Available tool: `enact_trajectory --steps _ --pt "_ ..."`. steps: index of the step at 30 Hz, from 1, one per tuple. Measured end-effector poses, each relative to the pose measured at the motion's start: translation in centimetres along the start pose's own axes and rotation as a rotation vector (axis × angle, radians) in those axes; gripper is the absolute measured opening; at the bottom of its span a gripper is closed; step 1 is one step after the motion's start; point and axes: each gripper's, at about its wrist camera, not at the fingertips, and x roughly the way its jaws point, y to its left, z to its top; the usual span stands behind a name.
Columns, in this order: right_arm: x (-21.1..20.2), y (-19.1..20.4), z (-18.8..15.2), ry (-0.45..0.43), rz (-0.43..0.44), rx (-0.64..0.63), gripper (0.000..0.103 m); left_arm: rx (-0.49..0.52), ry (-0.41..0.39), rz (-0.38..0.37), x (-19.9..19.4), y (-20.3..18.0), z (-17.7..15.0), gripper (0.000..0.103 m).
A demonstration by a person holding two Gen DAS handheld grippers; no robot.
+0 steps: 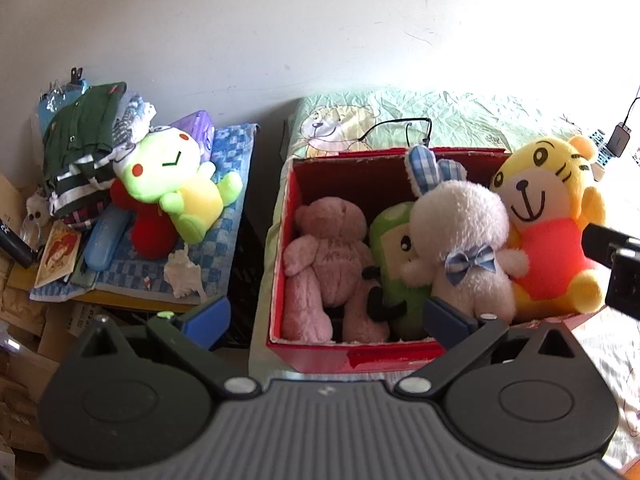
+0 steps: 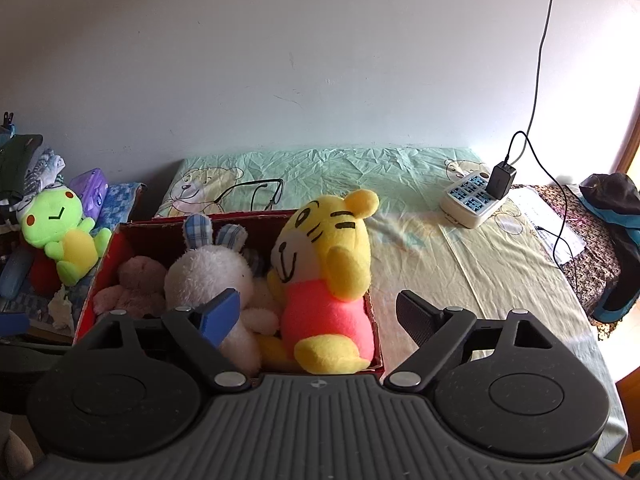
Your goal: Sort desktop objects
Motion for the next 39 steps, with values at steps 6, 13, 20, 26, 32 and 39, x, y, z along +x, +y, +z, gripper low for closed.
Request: enact_trajectory --steps 6,13,20,26,32,39 --pt "0.7 -0.7 1.6 0.024 0.023 0.006 0.087 0.042 -0.023 0.012 0.4 -1.0 2.1 0.102" --pt "1.6 -0.7 4.2 0.024 0.027 0.046 0.087 0.044 -0.078 0.05 0.6 -0.6 5.1 0.102" --pt "3.4 0.0 2.5 0.068 0.047 0.053 0.084 0.027 -0.01 0.021 2.6 -0.7 3.7 0.102" --pt "3.8 -0.1 2.1 0.085 0.056 0.046 0.081 -0.008 0.007 0.019 3.3 -0.5 2.4 0.102" --pt "3.1 -0.9 2.0 0.046 0.016 0.009 0.082 0.002 -0.016 -0.019 3.1 -2.0 2.3 0.102" --pt "3.4 -3.5 1.5 0.068 -0.002 0.043 0.082 0.032 -0.007 -0.069 2.9 -5.0 2.0 0.102"
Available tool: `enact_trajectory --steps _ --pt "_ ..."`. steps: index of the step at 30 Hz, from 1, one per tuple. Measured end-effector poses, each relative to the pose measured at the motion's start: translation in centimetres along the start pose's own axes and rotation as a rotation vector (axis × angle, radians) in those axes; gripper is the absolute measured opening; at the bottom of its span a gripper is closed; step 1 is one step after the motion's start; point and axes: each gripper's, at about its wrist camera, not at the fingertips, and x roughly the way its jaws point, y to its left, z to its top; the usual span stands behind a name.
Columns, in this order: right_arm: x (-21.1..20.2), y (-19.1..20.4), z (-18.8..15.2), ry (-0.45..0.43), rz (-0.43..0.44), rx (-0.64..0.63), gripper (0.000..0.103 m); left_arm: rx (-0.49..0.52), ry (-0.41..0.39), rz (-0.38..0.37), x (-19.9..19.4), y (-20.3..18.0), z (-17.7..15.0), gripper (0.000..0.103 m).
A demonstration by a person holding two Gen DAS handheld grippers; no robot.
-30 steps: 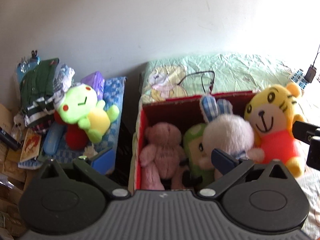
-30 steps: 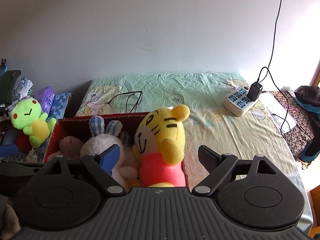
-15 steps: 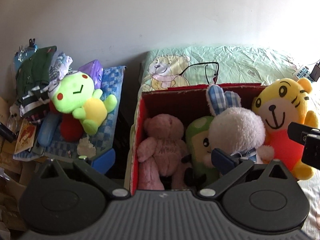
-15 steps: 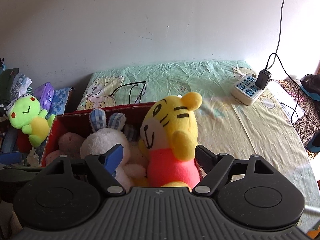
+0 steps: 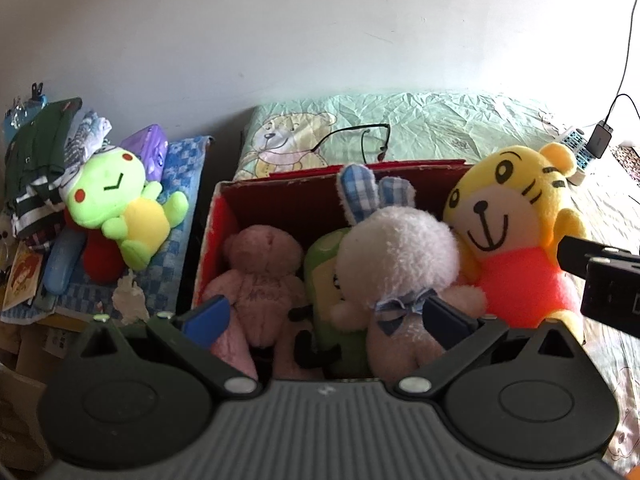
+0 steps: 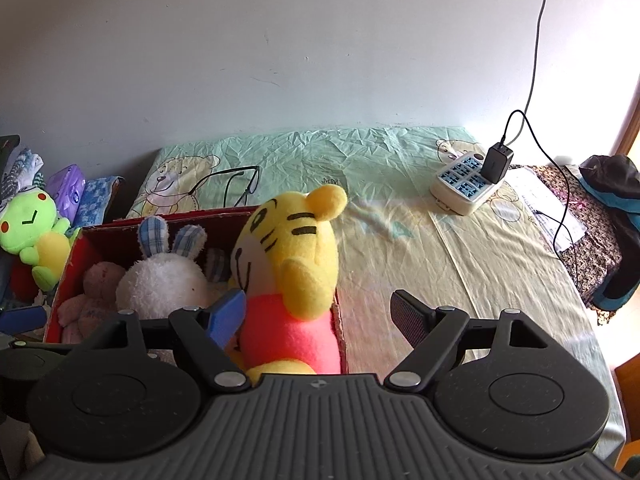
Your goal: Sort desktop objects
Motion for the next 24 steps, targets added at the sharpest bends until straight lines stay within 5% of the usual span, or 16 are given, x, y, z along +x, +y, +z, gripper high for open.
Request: enact_trajectory --steps 24 --pt "-0.4 -2.0 0.3 -0.016 -0.016 -0.068 0.082 -0.041 0.011 0.061 -0.6 -1.6 -0.7 0.102"
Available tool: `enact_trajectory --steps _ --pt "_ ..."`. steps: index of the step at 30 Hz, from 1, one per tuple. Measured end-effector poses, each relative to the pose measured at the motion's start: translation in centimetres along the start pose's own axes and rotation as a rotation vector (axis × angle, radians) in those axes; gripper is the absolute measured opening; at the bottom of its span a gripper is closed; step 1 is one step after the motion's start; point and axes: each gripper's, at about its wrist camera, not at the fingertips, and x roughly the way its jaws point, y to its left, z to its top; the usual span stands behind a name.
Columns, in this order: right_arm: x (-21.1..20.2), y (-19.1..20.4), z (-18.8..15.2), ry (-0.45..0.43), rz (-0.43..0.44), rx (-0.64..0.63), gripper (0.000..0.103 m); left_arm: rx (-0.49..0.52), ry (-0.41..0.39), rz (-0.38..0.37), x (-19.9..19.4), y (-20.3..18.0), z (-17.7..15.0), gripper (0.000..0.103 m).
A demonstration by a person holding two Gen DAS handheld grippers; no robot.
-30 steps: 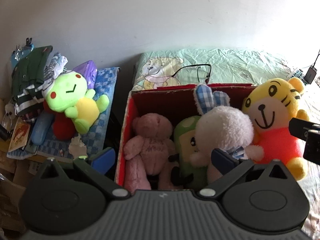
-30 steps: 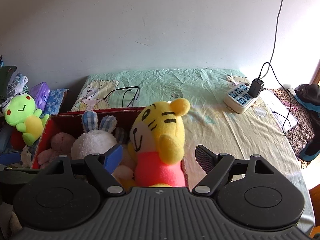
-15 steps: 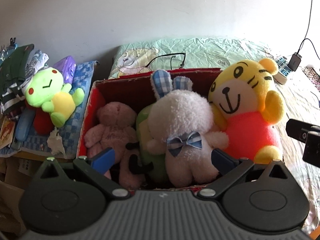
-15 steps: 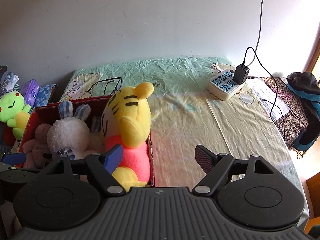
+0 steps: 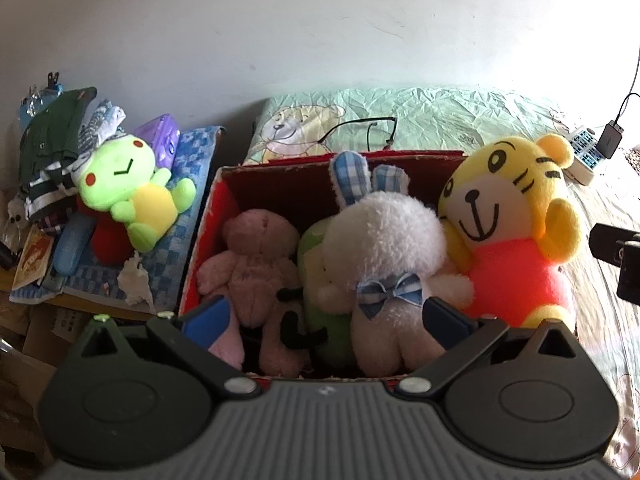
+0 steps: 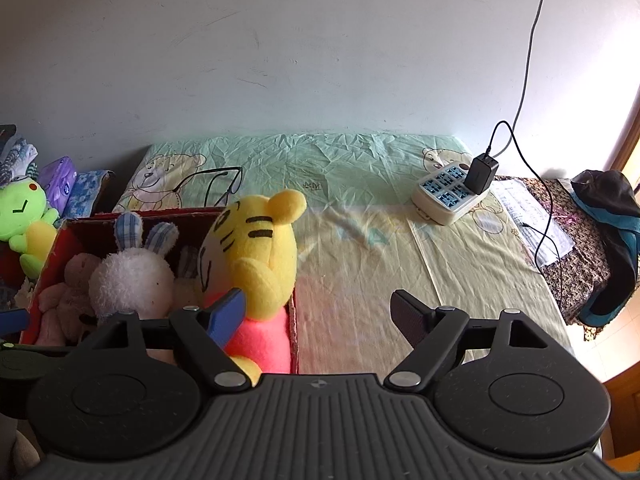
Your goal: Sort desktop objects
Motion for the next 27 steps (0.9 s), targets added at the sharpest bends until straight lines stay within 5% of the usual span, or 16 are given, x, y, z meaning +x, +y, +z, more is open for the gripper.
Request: enact_trajectory --steps 27 --pt "0.9 -1.5 0.1 0.02 0.013 -0.041 0.083 -0.021 0.051 -0.03 0.8 -2.0 -0.4 0.102"
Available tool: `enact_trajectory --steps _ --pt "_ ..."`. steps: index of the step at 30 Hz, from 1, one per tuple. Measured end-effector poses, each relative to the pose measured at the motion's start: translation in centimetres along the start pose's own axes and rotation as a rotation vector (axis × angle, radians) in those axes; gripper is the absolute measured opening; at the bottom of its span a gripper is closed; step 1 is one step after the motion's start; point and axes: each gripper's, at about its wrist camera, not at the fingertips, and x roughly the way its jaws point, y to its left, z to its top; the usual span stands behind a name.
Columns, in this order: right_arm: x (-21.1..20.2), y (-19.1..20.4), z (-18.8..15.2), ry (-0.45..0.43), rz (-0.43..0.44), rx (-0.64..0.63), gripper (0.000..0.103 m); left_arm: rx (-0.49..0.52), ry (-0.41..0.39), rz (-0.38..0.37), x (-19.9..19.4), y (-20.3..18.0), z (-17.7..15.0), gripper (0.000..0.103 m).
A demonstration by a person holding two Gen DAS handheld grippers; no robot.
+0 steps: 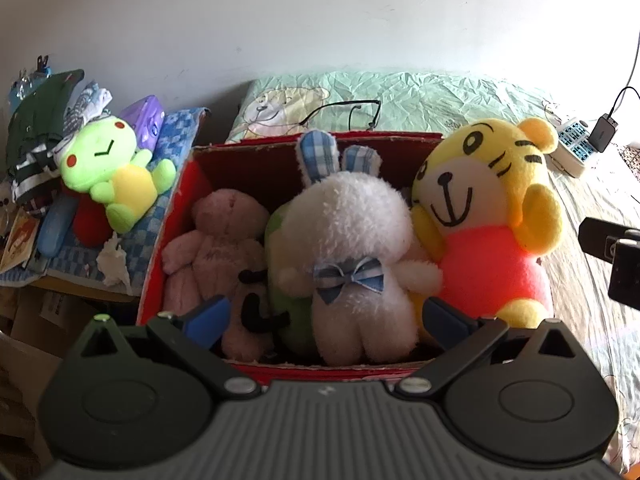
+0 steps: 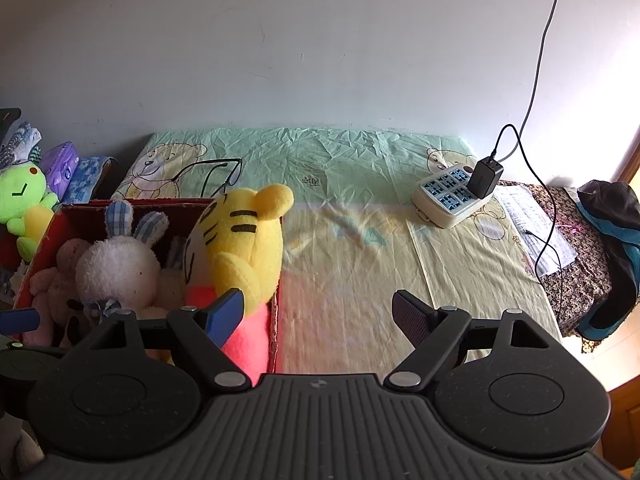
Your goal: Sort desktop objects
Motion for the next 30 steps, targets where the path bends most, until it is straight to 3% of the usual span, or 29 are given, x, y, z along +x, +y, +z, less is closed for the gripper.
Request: enact_trajectory --steps 5,18,30 --pt "0.2 0.9 0.1 -0.007 -0.028 -0.019 0.083 -0.008 -0.001 0.009 0.1 0.8 0.0 0.102" --pt "-0.1 3.4 0.5 -0.014 0.017 -0.055 0.083 -0.05 -0.005 0.043 0.0 2.9 0.2 0.102" --pt "0.8 2.1 0.9 0.004 0.039 -0.043 0.083 -0.047 -0.021 0.048 0.0 1.6 0.6 0.102"
